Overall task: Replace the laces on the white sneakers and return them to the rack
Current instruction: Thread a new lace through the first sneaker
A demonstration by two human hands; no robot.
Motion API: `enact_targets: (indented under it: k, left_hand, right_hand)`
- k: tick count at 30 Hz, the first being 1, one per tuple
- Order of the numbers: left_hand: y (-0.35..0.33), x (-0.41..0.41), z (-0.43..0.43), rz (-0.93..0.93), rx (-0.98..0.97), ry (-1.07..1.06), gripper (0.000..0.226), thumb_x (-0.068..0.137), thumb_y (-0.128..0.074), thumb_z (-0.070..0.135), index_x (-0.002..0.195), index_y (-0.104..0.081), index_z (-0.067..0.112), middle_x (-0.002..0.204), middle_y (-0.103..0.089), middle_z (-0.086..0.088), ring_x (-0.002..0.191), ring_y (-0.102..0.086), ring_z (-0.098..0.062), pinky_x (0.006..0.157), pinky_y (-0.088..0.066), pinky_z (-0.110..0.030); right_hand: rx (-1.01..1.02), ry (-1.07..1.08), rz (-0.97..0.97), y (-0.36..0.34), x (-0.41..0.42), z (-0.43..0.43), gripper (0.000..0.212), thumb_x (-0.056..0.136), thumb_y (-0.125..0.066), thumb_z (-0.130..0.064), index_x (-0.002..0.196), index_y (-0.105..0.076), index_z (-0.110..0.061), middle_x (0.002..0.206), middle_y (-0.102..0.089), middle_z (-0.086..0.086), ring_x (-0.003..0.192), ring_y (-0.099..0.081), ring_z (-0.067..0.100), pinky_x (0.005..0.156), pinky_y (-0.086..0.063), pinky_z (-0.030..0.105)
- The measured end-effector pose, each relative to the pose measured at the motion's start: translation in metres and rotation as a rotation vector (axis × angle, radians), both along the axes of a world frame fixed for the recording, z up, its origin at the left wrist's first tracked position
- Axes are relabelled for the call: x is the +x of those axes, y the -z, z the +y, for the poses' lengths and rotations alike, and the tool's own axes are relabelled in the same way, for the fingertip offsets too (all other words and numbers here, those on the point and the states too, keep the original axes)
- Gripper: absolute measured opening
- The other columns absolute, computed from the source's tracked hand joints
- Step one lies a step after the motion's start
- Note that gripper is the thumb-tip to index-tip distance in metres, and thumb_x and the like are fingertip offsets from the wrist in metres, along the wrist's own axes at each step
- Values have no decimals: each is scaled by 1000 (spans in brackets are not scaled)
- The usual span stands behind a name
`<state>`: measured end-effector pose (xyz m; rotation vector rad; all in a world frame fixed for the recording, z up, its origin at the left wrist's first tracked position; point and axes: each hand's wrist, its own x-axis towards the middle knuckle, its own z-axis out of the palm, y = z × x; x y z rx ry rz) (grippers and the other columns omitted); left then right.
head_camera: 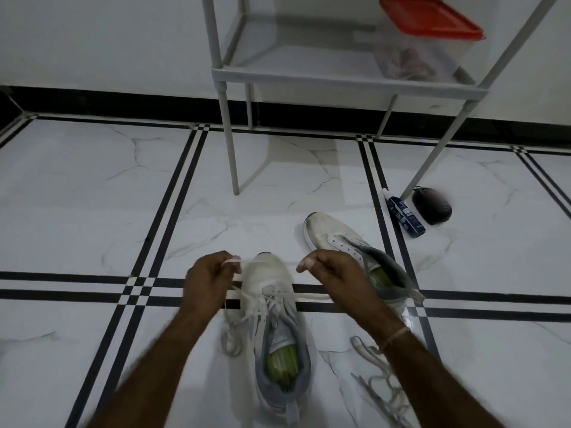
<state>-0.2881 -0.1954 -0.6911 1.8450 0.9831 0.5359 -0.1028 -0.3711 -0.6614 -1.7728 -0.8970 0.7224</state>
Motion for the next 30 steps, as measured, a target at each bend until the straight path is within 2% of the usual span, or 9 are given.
enact_targets:
  k: [3, 7, 11, 13, 16, 19, 22, 25, 30]
  left_hand:
    - [9, -20, 8, 129, -10, 54, 20, 93, -66, 18, 84, -62, 35, 82, -69, 10, 82, -67, -20, 71, -56, -36]
    - [-5, 9, -28, 172, -96, 339, 86, 65, -82, 44, 138, -38, 44, 136, -53, 15, 120, -53, -11, 100, -50, -36]
    - [-11, 21, -39, 74, -84, 391, 20, 94, -61, 47, 97, -69, 29, 79, -71, 15, 74, -66, -3, 74, -57, -34]
    - [-4, 13, -26, -39, -185, 226, 36, 97, -54, 47, 73, -66, 23, 61, -64, 8, 57, -59, -5, 63, -50, -30]
    - [7, -6, -7, 75, 83, 5, 39, 94, -44, 58, 79, -67, 30, 72, -71, 12, 69, -66, -5, 67, -49, -30]
    - [6, 2, -21, 132, 269, 139, 50, 92, -48, 65, 128, -64, 33, 124, -70, 12, 116, -62, -9, 98, -49, -39]
    - [-7, 19, -39, 1, 53, 295, 22, 93, -64, 48, 98, -75, 30, 86, -76, 12, 83, -70, -5, 83, -57, -38]
    - [2, 6, -21, 27, 22, 86, 28, 98, -65, 31, 70, -69, 26, 61, -68, 9, 60, -66, -6, 65, -56, -35]
    - [12, -6, -26, 208, 224, 120, 20, 93, -65, 48, 96, -73, 29, 88, -74, 17, 85, -68, -4, 80, -57, -33]
  right_hand:
    - [-44, -34, -117, 9, 5, -8, 20, 101, -61, -24, 88, -76, -19, 81, -73, -10, 77, -66, 7, 71, -50, 27]
    - [-34, -82, -114, 15, -11, 11, 13, 99, -64, -20, 92, -75, -18, 81, -72, 1, 73, -70, 14, 69, -57, 25]
    - [19, -100, 14, 13, -18, 18, 8, 99, -61, -11, 99, -69, -11, 82, -72, 7, 82, -73, 24, 79, -63, 44]
    - [-13, -53, 57, 13, -12, 12, 8, 98, -62, -6, 95, -69, -8, 78, -72, 8, 78, -73, 17, 78, -62, 37]
    - [-71, -34, 23, 16, -8, 5, 17, 97, -61, -3, 94, -76, -12, 81, -74, 4, 81, -74, 11, 83, -61, 35]
    - [-52, -75, 109, 18, -17, 9, 12, 96, -64, -7, 96, -75, -12, 82, -73, 6, 84, -75, 16, 86, -62, 48]
    - [-34, -87, 75, 18, -21, 14, 2, 94, -70, -10, 93, -68, -11, 81, -74, 9, 76, -72, 14, 71, -62, 38]
    - [-57, -45, 68, 18, -16, 9, 11, 95, -66, -4, 91, -73, -11, 85, -75, 8, 81, -74, 12, 67, -51, 19]
    - [-75, -27, 212, 27, -23, 6, 11, 93, -67, 0, 91, -74, -8, 82, -74, 13, 72, -67, 21, 74, -64, 44]
